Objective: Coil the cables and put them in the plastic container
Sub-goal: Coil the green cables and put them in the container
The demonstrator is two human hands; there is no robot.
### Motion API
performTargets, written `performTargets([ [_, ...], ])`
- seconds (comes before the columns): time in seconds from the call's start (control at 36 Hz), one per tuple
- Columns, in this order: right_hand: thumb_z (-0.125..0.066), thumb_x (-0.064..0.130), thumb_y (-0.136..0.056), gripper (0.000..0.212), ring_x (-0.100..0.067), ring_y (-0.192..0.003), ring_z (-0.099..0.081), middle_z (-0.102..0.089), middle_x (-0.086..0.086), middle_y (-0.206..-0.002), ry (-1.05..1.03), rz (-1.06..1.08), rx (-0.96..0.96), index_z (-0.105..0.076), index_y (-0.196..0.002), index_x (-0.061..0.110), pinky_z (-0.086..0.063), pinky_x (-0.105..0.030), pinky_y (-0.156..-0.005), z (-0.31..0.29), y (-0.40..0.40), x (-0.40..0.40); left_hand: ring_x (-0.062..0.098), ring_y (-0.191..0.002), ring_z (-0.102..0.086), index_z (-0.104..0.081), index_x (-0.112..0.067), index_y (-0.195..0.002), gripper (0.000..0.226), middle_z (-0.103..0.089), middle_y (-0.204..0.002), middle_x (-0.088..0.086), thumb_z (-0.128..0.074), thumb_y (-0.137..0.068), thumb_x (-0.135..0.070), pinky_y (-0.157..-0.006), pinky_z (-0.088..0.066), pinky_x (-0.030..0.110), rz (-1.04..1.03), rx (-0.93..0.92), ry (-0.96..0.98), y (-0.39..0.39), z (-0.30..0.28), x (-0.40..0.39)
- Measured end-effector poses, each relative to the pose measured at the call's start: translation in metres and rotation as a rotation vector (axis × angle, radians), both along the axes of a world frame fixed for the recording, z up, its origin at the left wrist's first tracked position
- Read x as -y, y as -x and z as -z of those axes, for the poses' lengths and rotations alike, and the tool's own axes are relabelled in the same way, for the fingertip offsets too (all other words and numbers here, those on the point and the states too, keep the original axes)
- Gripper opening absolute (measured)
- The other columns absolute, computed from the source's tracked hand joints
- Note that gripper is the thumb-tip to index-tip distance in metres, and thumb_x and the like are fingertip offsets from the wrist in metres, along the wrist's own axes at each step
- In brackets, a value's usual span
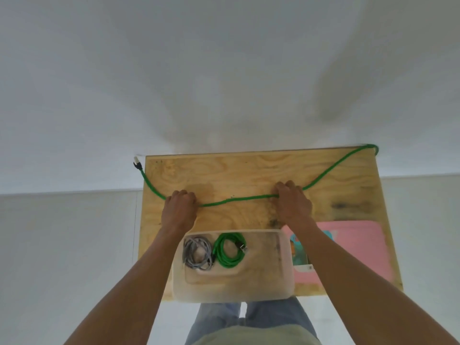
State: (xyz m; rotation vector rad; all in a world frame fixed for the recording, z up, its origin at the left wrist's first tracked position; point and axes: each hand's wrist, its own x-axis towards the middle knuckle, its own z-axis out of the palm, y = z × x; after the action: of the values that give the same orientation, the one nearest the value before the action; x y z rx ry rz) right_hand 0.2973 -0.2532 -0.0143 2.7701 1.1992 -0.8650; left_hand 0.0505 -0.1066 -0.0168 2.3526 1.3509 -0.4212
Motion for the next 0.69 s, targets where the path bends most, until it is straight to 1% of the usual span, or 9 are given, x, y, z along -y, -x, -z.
performTargets([
  [0.06,-0.053,0.034,-0.097,0.026,-0.030,-0.116,-0.047,-0.051,-0.007,-0.116,0.034,-0.059,0.037,-0.052,-0.114,0.015,-0.049,-0.042,-0.074,-0.002,-0.001,0.008,0.035,-0.101,-0.057,-0.072,-0.006,-0.098,0.018,-0.062,-0.098,0.013,-0.055,-0.095,-0.010,-0.076,-0.050,0.045,-0.041,0.045,0.018,0.008,-0.002,-0.001],
  [0.08,-0.053,0.035,-0.098,0.028,-0.030,-0.116,-0.046,-0.051,-0.008,-0.117,0.049,-0.065,0.044,-0.052,-0.115,0.013,-0.050,-0.043,-0.077,-0.004,-0.002,0.011,0.035,-0.102,-0.056,-0.072,-0.008,-0.101,0.018,-0.061,-0.100,0.012,-0.056,-0.095,-0.012,-0.077,-0.051,0.045,-0.040,0.060,0.032,0.012,-0.004,-0.002],
  [0.17,-0.049,0.034,-0.100,0.027,-0.031,-0.114,-0.047,-0.053,-0.009,-0.117,0.060,-0.025,0.000,-0.051,-0.114,0.011,-0.048,-0.044,-0.079,-0.013,-0.001,0.019,0.030,-0.113,-0.051,-0.069,-0.018,-0.114,0.024,-0.057,-0.115,0.007,-0.064,-0.094,-0.030,-0.089,-0.048,0.045,0.046,0.016,0.086,0.019,-0.009,-0.002],
  [0.22,-0.047,0.032,-0.101,0.024,-0.031,-0.112,-0.048,-0.056,-0.010,-0.116,0.012,-0.013,-0.011,-0.051,-0.111,0.011,-0.044,-0.041,-0.076,-0.021,0.002,0.020,0.026,-0.115,-0.047,-0.066,-0.023,-0.112,0.023,-0.052,-0.120,0.001,-0.065,-0.092,-0.036,-0.092,-0.045,0.042,0.112,-0.064,0.069,0.022,-0.011,-0.001],
  [0.28,-0.046,0.033,-0.101,0.024,-0.032,-0.110,-0.049,-0.058,-0.010,-0.114,-0.064,0.007,0.019,-0.051,-0.110,0.011,-0.041,-0.038,-0.073,-0.033,0.003,0.020,0.025,-0.115,-0.046,-0.066,-0.022,-0.111,0.020,-0.052,-0.120,0.001,-0.064,-0.094,-0.031,-0.093,-0.045,0.043,0.171,-0.145,0.031,0.025,-0.013,0.000],
  [0.39,-0.046,0.038,-0.101,0.029,-0.033,-0.105,-0.053,-0.062,-0.010,-0.109,-0.208,0.068,0.069,-0.053,-0.108,0.011,-0.040,-0.037,-0.072,-0.065,0.006,0.017,0.024,-0.117,-0.050,-0.060,-0.019,-0.117,0.027,-0.056,-0.121,0.001,-0.063,-0.094,-0.033,-0.097,-0.044,0.042,0.203,-0.162,0.008,0.031,-0.018,0.003],
  [0.5,-0.049,0.039,-0.101,0.027,-0.031,-0.107,-0.050,-0.062,-0.006,-0.110,-0.331,0.101,0.134,-0.055,-0.106,0.013,-0.043,-0.039,-0.077,-0.092,0.016,0.015,0.024,-0.112,-0.053,-0.053,-0.020,-0.114,0.021,-0.059,-0.116,0.001,-0.060,-0.096,-0.029,-0.093,-0.045,0.041,0.196,-0.093,-0.007,0.036,-0.025,0.006],
  [0.61,-0.050,0.040,-0.100,0.027,-0.030,-0.104,-0.049,-0.062,-0.005,-0.106,-0.455,0.151,0.196,-0.056,-0.103,0.014,-0.038,-0.035,-0.071,-0.111,0.020,0.023,0.027,-0.096,-0.058,-0.067,-0.016,-0.108,0.016,-0.058,-0.097,0.003,-0.055,-0.099,-0.022,-0.080,-0.049,0.042,0.111,0.079,0.021,0.038,-0.034,0.003],
  [0.69,-0.050,0.039,-0.099,0.026,-0.029,-0.096,-0.050,-0.063,-0.004,-0.098,-0.624,0.150,0.294,-0.056,-0.100,0.014,-0.034,-0.033,-0.066,-0.128,0.030,0.021,0.033,-0.090,-0.059,-0.072,-0.010,-0.103,0.018,-0.053,-0.090,0.006,-0.057,-0.099,-0.019,-0.069,-0.043,0.039,0.009,0.256,-0.002,0.031,-0.049,0.002],
])
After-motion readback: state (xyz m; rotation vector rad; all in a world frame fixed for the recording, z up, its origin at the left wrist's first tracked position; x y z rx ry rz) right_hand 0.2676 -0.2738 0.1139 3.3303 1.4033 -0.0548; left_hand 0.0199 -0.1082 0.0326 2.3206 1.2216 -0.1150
